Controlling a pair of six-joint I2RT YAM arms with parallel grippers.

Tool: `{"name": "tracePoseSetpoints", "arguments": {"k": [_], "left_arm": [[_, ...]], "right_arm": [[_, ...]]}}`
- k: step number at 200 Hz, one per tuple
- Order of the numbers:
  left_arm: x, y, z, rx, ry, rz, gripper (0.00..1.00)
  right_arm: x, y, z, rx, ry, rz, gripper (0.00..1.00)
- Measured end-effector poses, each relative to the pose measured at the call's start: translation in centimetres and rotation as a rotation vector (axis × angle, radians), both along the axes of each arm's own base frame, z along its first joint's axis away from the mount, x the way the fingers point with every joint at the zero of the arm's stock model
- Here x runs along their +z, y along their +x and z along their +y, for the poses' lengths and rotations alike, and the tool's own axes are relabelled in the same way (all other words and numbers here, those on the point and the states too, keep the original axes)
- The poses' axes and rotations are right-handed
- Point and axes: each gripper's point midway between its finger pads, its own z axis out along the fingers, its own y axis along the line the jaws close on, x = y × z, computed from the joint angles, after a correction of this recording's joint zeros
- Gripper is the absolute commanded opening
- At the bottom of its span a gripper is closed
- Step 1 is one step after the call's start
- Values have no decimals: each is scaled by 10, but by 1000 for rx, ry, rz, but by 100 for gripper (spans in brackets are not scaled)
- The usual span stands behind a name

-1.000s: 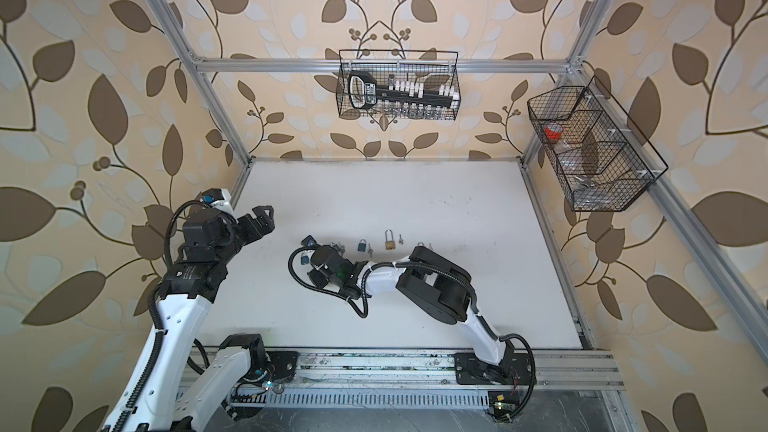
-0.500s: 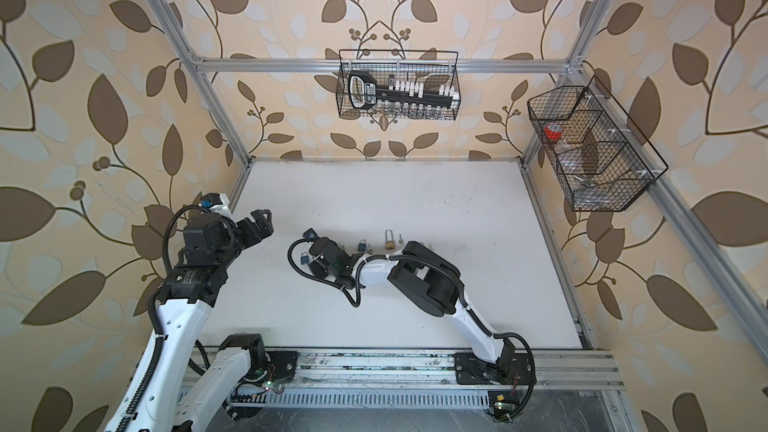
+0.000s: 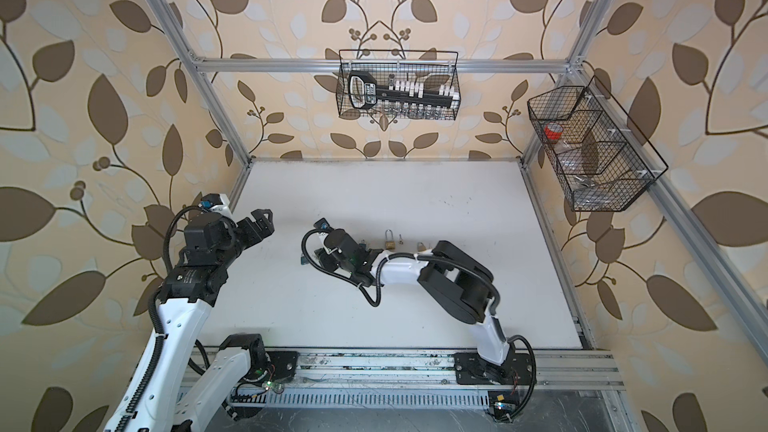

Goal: Lock with the key

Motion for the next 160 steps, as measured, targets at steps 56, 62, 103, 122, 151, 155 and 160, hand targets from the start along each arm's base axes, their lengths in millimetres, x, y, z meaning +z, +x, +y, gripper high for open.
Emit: {"name": "tracePoseSetpoints", "arguments": {"k": [56,62,103,122,151,155,160], "left_arm": [[-26,15,-35,-43,80,-109,99],[-37,18,-33,-35,106,-106,99],[-95,17,-2,86,292,-55,99],[-101,17,12,155,358,-63,99],[-125,19,13,105,464,-42,99],[-130,20,11,85,479,-32,99],[-137,21,8,62,489,-20,99]], "right_arm": [[79,19,-175,-337,198,-148,90],[79,26,-205,-408,208,-154,94],[74,32,-358,-787,166,-262,100],[57,29,-403,-904,77,-286,100],[25,27,-444,-1019,-47,-255,100],[22,28,-445,-1021,-59,-251,99],[17,29,-447,-1025,-77,-246,99]]}}
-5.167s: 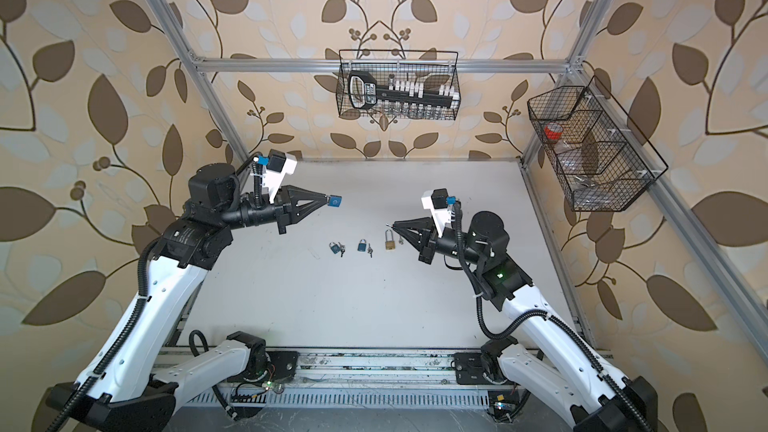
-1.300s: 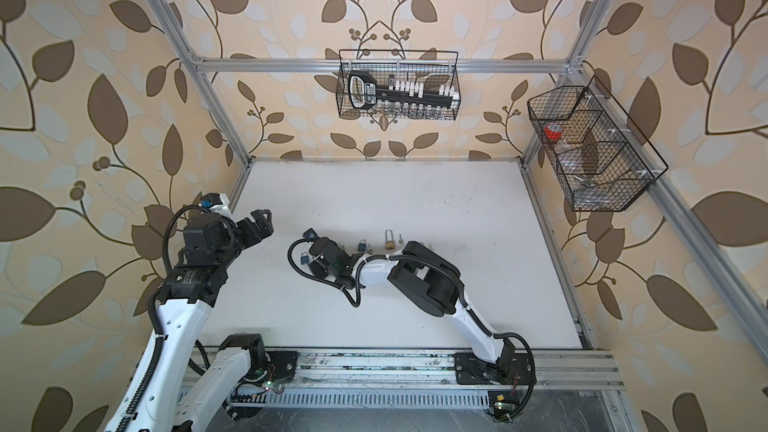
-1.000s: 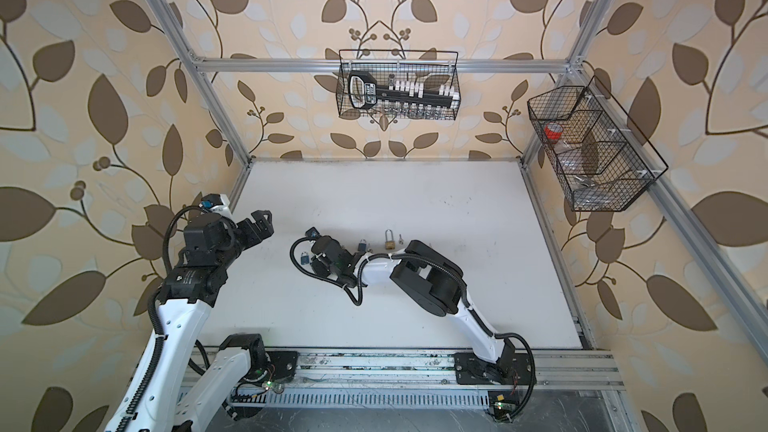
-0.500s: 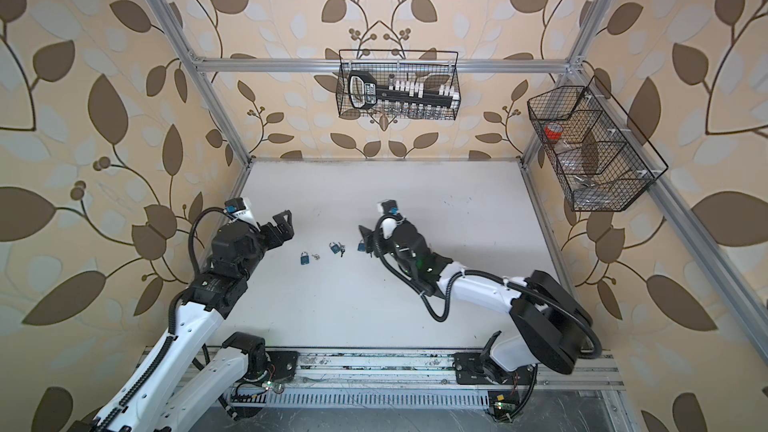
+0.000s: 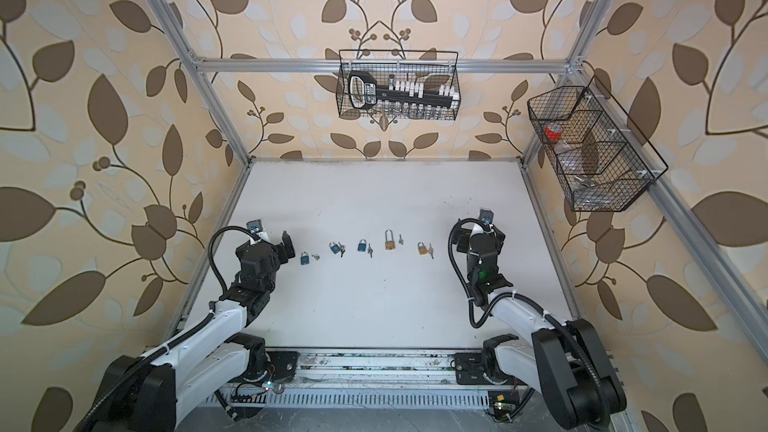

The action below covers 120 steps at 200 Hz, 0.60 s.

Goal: Lock with the key

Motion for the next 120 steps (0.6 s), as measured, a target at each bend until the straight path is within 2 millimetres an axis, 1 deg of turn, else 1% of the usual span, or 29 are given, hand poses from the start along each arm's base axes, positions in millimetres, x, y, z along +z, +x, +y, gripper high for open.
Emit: {"name": "tracePoseSetpoints", "arguments": {"k": [15,30,49,64,77,84,108,120], "left_arm": [[-15,3,-4,-39,27,35,99],[-25,6,-6,-71,41,50,99],[-31,13,-8,-107,24,51,99],[-35,20,-3,-112,-10,39,99],[-43,25,4,-102,-44,41,99],[-50,26,7,-95,-58,48,99],[-71,29,7,-97,-92,104,99],[-72,38,7,-95,-100,125,99]], "right_arm": [[-15,4,-3,-4,-34,33,100],[-26,6,-6,-3,-58,57,100],[-25,9,-15,1,-57,37,100],[-17,13,-23,-1,-49,-3,100],[-13,13,-28,-2,-42,-43,100],[-15,12,-30,1,-40,-55,100],[-36,7,-24,41,-39,-35,100],[-43,7,-23,56,-34,-17,100]]}}
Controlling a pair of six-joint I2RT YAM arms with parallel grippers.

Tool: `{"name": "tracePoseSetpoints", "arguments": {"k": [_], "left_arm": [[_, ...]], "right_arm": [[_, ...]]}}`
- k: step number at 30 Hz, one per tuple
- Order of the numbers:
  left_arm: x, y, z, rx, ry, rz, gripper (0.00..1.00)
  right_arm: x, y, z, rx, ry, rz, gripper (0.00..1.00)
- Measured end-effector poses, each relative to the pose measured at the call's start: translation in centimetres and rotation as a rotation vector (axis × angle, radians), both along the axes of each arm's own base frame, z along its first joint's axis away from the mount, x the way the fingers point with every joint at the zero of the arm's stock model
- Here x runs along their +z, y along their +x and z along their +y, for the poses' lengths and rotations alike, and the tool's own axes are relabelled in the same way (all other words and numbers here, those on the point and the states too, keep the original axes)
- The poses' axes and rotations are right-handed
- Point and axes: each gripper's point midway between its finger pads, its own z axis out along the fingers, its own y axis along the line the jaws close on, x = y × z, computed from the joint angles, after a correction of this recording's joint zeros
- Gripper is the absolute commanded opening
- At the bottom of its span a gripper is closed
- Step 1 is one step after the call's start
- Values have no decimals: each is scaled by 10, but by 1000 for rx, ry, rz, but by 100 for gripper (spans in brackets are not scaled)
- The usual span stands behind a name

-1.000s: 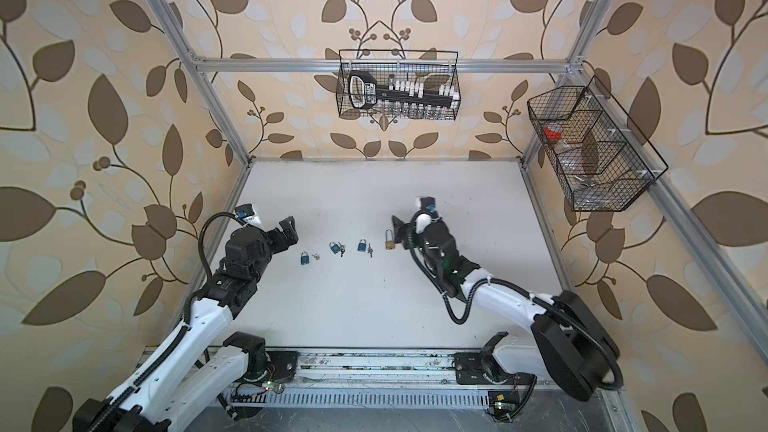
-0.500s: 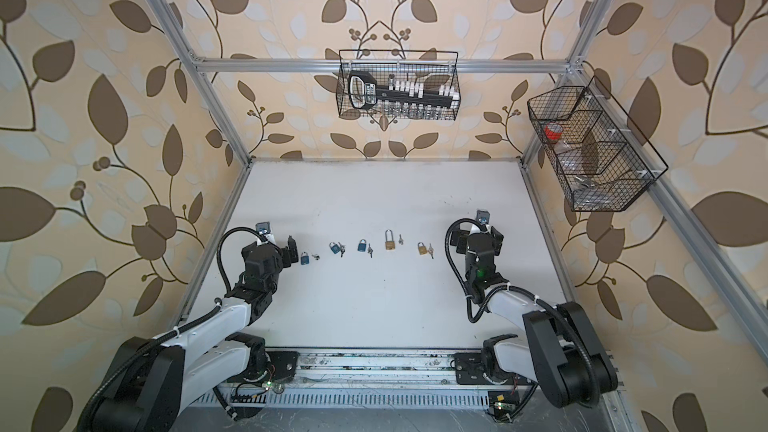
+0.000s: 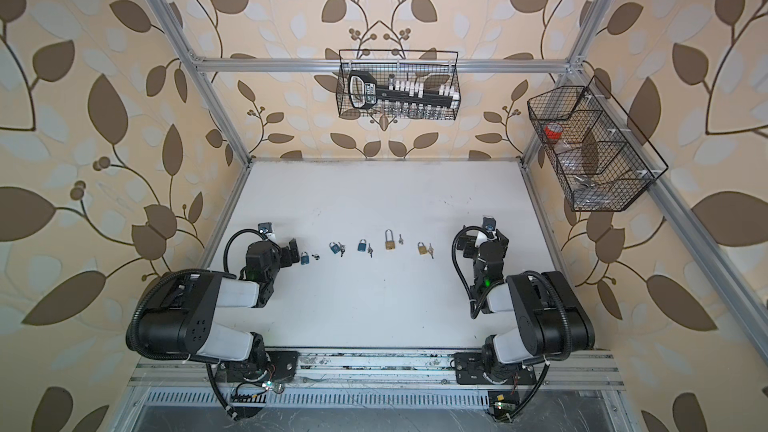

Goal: Lock with the key

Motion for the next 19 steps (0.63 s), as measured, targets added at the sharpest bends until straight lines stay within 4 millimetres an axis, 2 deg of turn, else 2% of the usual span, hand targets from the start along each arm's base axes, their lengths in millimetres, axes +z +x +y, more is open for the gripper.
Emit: {"name": "tracePoseSetpoints", "arguments": {"k": [3,5,19], "left_arm": [[16,21,-4,-3,3,-34,99],[25,27,-8,-5,8,-59,99],[18,23,-6,9,20,-23,99]], "right_arm": [[3,2,-6,-4,16,-12,100],[5,3,-9,-5,21,-19,100],[5,4,-4,24,29,-21,100]]}}
